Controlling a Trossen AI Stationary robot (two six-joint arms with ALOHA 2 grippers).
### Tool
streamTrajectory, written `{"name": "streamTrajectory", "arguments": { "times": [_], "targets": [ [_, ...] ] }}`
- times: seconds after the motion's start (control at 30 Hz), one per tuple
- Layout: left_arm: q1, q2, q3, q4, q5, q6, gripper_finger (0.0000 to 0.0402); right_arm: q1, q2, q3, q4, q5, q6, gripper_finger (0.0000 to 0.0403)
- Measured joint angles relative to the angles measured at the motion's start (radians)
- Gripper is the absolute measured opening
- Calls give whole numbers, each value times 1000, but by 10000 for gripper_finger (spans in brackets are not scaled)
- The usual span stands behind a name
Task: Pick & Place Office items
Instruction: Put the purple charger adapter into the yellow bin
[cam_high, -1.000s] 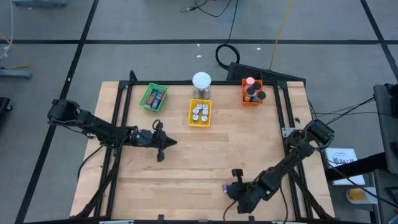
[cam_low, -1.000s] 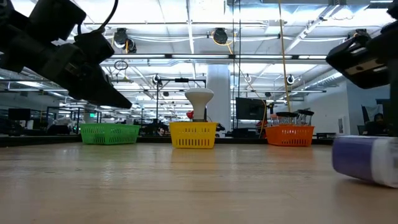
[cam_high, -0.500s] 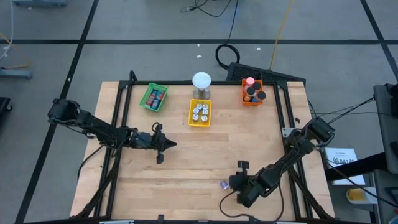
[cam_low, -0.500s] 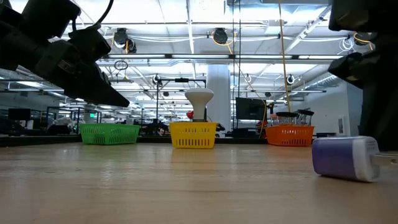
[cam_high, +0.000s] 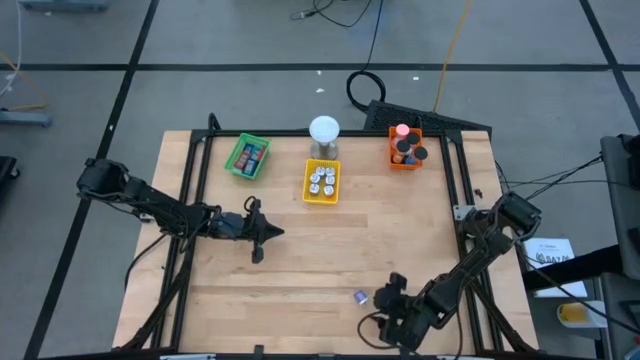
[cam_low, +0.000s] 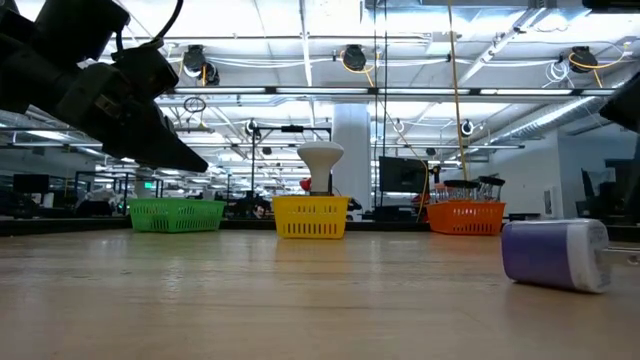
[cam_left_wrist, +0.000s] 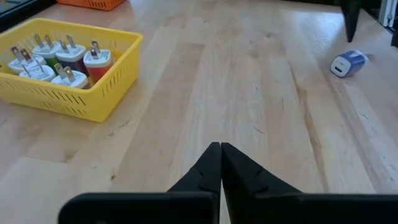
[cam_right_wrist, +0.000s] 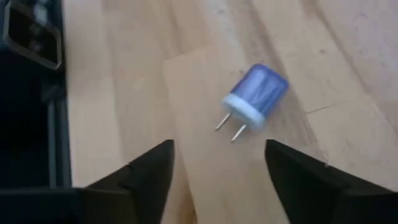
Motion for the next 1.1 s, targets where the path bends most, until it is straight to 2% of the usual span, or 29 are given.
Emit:
{"name": "streamTrajectory", "arguments": {
  "times": [0.17, 0.33, 0.67, 0.93, 1.1],
  "targets": [
    [-1, 0, 0, -1, 0, -6, 6, 1, 17, 0, 39, 65, 31, 301],
    [-1, 0, 0, -1, -2, -5, 6, -6, 80, 0, 109, 87, 48, 312],
    [-1, 0, 0, -2, -20, -9, 6, -10, 121, 0, 148, 232, 76, 280],
    [-1, 0, 0, -2, -27, -10, 6, -31, 148, 0, 133, 236, 81, 263],
    [-1, 0, 0, -2, -27, -9, 6, -47, 172, 1, 96, 196, 81, 250]
  ]
}}
